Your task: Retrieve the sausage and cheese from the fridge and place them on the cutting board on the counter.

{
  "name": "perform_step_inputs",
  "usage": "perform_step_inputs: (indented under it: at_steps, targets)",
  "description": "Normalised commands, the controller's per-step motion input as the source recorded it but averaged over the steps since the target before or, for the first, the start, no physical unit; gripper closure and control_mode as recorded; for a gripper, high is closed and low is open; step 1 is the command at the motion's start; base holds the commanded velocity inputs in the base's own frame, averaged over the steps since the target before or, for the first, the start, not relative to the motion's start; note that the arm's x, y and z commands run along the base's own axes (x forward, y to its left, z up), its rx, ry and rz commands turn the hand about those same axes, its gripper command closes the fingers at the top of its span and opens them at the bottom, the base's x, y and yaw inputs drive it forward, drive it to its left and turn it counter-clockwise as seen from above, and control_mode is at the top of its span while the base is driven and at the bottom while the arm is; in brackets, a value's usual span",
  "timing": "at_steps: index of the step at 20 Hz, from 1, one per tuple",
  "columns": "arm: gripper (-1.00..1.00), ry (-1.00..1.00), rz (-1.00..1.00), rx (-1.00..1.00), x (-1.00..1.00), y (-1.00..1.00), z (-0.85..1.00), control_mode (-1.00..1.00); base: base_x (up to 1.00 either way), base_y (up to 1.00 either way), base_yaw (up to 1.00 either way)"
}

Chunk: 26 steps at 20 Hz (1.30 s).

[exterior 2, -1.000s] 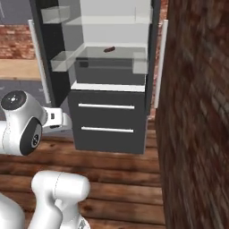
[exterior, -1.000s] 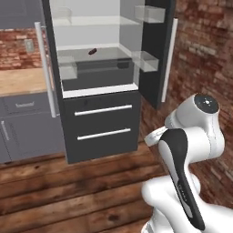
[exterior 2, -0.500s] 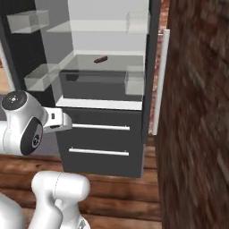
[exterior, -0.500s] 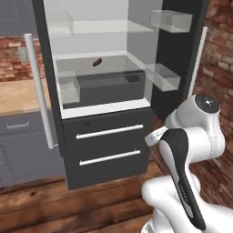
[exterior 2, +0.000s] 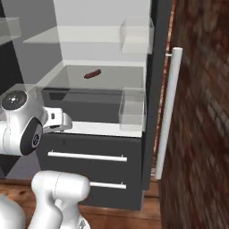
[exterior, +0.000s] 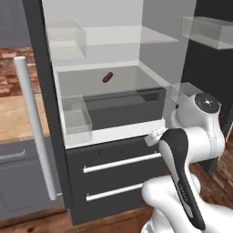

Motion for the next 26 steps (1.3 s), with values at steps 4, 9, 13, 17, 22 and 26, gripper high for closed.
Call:
perform_step_inputs:
  at_steps: [4, 9, 13, 17, 22, 26]
  targets:
    - [-1.00, 0.00, 0.00, 0.00, 0.00, 0.00, 0.00, 1.00, 1.00, 0.00, 0.00]
    - [-1.00, 0.00, 0.00, 0.00, 0.00, 0.00, 0.00, 1.00, 1.00, 0.00, 0.00]
    - [-1.00, 0.00, 0.00, 0.00, 0.00, 0.00, 0.00, 1.00, 0.89, 0.00, -0.07]
    - [-1.00, 0.00, 0.00, 0.00, 0.00, 0.00, 0.00, 1.00, 0.08, -0.03, -0.04]
    - [-1.00, -0.09, -0.16, 0.00, 0.24, -0.08, 0.04, -1.00, 0.00, 0.00, 0.00]
    - [-1.00, -0.23, -0.14, 0.00, 0.62, -0.04, 0.04, -1.00, 0.00, 0.00, 0.00]
